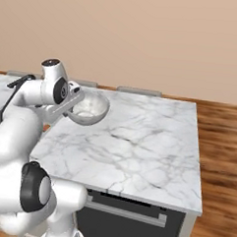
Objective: Clear the mugs and bowl far away from the sink.
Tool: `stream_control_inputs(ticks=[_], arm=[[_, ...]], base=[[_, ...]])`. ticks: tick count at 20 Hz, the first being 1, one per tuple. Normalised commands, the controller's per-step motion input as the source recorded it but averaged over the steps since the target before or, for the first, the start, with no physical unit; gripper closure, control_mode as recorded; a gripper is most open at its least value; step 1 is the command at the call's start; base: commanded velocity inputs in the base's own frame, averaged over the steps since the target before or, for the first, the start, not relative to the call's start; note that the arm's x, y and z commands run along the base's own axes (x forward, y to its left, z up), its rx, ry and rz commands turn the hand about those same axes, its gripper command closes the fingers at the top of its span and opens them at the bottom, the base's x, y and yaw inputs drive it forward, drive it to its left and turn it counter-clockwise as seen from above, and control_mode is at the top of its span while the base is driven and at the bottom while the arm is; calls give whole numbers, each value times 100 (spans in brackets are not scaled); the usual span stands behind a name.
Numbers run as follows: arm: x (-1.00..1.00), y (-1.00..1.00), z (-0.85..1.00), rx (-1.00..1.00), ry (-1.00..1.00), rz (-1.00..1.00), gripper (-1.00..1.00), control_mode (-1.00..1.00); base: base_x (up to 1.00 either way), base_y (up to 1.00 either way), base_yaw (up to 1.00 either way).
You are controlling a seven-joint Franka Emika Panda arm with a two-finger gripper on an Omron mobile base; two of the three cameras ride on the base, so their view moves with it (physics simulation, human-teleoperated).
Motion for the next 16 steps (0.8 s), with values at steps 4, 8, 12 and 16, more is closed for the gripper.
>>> stream_control_inputs(ticks=[4, 8, 12, 16], arm=[[-99, 0, 8, 7, 0, 4, 100, -100], [-94, 0, 0, 4, 0, 4, 100, -100], [-73, 0, 0, 1, 0, 3, 100, -100], [0, 0, 0, 0, 0, 0, 100, 100]], base=[[0, 0, 0], [0, 0, 0], [0, 0, 0], [-69, 0, 5]])
